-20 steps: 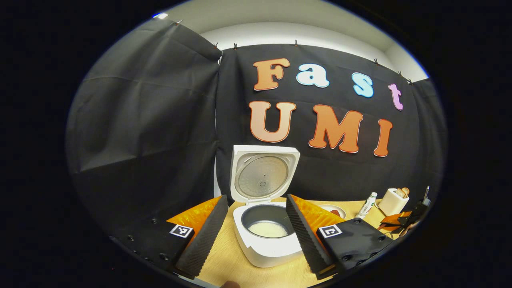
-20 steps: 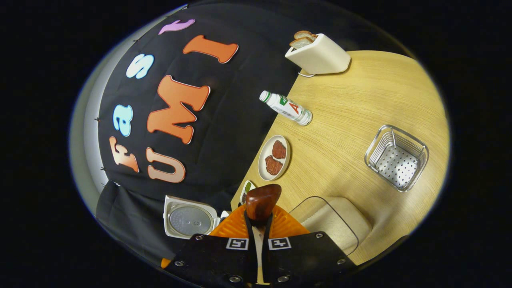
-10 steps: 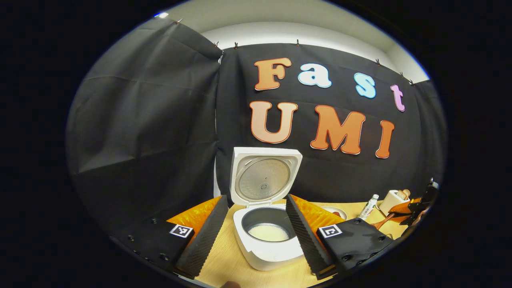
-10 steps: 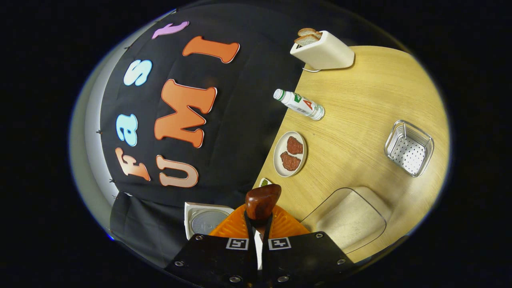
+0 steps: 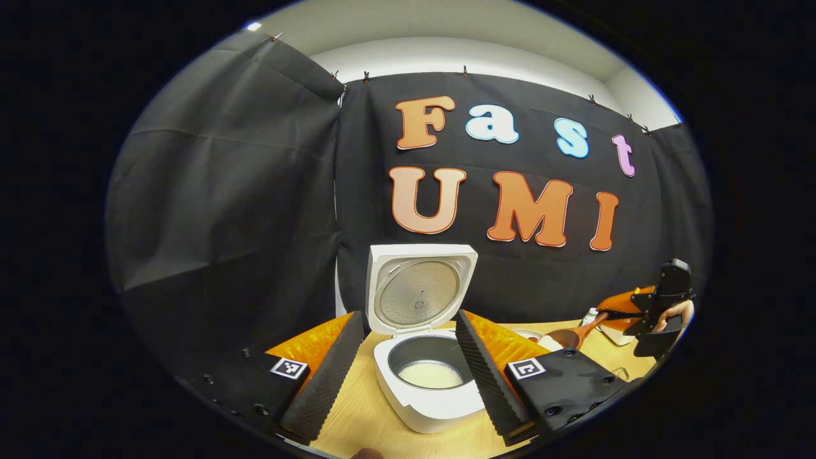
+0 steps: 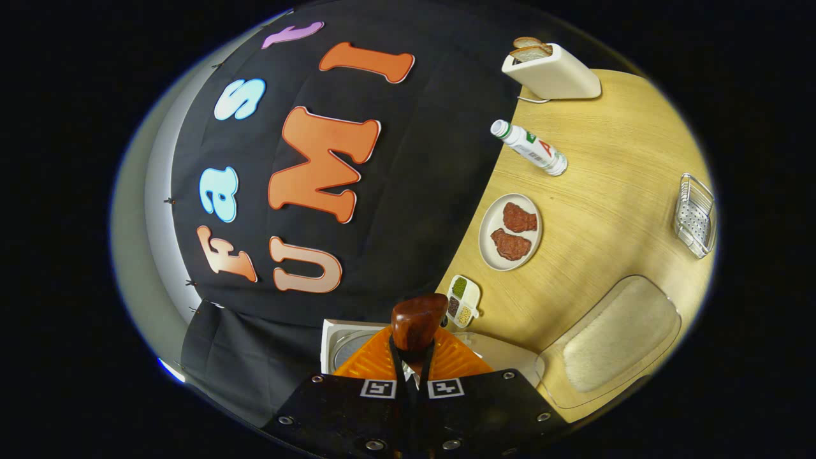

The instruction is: Close the left gripper, press the button to open the rice cooker; take a wooden spoon from the chopstick holder with the right hand, scoop a spoonful of rice and pour it into the rice cooker, then put the wooden spoon back into the chopstick holder.

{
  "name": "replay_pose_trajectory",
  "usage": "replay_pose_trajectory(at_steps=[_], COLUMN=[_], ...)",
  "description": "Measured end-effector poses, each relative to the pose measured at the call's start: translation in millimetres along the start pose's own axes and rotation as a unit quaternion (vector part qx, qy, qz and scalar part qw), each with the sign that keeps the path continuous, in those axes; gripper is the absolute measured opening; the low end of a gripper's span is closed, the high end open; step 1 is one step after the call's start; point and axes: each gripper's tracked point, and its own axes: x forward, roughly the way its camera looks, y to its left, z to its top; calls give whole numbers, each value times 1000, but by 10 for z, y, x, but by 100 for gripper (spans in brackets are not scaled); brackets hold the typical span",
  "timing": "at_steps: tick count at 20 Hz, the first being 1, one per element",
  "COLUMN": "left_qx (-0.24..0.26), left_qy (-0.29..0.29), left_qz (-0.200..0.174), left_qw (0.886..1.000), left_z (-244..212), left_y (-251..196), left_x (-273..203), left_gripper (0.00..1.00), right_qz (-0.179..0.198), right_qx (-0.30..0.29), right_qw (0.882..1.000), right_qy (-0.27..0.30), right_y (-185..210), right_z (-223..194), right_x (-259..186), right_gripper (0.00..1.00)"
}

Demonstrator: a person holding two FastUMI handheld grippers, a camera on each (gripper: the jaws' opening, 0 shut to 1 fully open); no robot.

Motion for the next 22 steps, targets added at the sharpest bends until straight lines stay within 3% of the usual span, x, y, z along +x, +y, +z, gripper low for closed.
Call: replay_pose_trajectory(at_steps=[5,10,22], left_qx=[3,-4,-10], left_qy=[-14,-16,-17], left_qz=[-24,-30,-11], left_qw=[1000,999,1000], left_z=[188,226,150], left_y=[-89,-47,189], left_x=[-82,-150,-150], left_gripper=[99,99,99], right_qz=[11,5,5], right_qx=[-24,-89,-251], right_qw=[1000,996,968], right_qy=[-3,-14,-21], right_y=[351,509,688], right_z=[-165,-318,-611], right_x=[383,686,881], right_gripper=[4,4,4])
